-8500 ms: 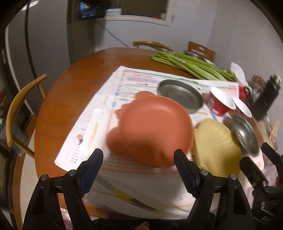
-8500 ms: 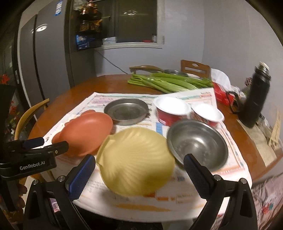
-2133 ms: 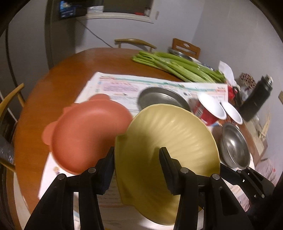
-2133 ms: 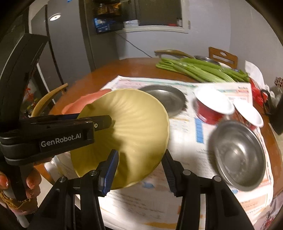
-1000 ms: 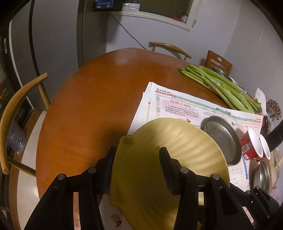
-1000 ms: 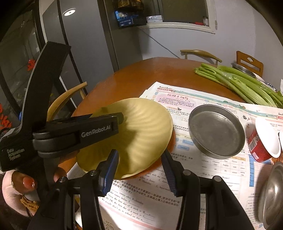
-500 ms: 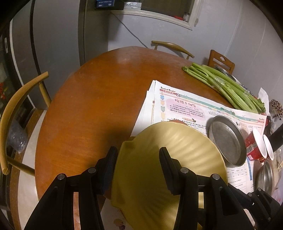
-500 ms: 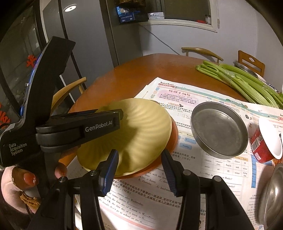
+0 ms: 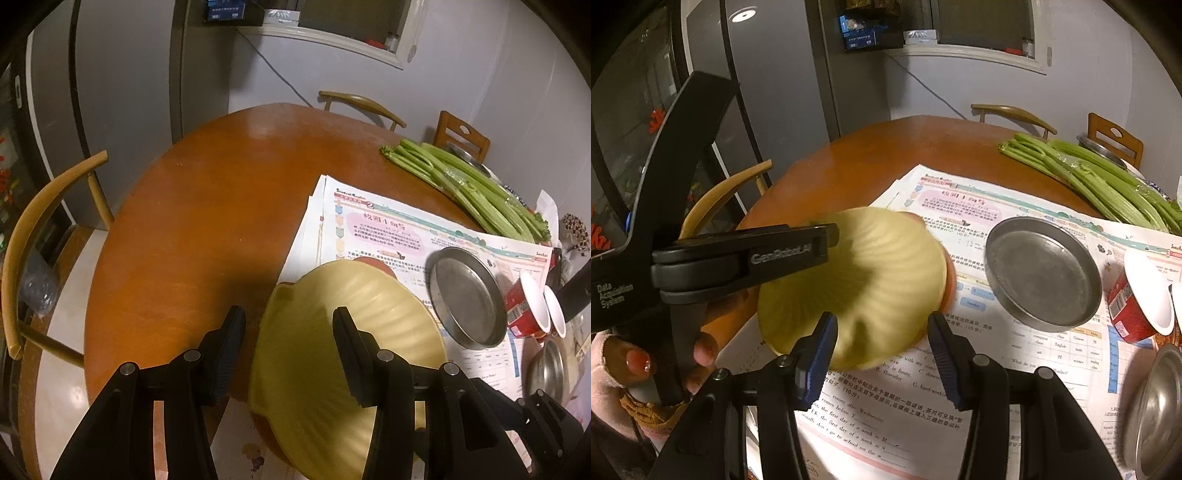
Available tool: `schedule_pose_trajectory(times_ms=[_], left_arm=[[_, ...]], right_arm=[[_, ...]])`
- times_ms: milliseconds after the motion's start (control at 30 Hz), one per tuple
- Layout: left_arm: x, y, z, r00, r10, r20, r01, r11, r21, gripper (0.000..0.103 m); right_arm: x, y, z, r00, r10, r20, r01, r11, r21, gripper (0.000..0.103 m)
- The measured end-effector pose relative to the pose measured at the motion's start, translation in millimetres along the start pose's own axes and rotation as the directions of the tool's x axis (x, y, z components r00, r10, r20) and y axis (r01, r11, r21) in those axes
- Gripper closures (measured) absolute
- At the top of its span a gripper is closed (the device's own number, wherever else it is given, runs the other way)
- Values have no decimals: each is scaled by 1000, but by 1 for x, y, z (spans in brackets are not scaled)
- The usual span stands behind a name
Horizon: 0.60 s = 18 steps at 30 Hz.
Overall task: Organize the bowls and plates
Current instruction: 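Carry the yellow shell plate with the left gripper onto the orange plate, release, then reach the left gripper to the grey metal plate rim and grasp it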
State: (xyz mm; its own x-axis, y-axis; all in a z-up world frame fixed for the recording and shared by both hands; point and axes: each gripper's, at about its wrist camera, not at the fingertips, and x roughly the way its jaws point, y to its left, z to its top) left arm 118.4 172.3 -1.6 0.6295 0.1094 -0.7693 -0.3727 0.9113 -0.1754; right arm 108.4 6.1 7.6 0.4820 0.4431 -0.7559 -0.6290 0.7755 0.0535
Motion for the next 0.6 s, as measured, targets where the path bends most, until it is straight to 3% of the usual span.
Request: schedule_pose_trajectory(times_ms=[300,600], left_arm=[[-21,-13,-1,999,-16,29,15,1000,22,50],[-36,-47,3,996,-73,49,69,995,77,49]], right_arm=[[-24,-7,-2,998,-18,54,18,1000,10,52],[-50,-43,1,992,-62,109,52,994,92,52]])
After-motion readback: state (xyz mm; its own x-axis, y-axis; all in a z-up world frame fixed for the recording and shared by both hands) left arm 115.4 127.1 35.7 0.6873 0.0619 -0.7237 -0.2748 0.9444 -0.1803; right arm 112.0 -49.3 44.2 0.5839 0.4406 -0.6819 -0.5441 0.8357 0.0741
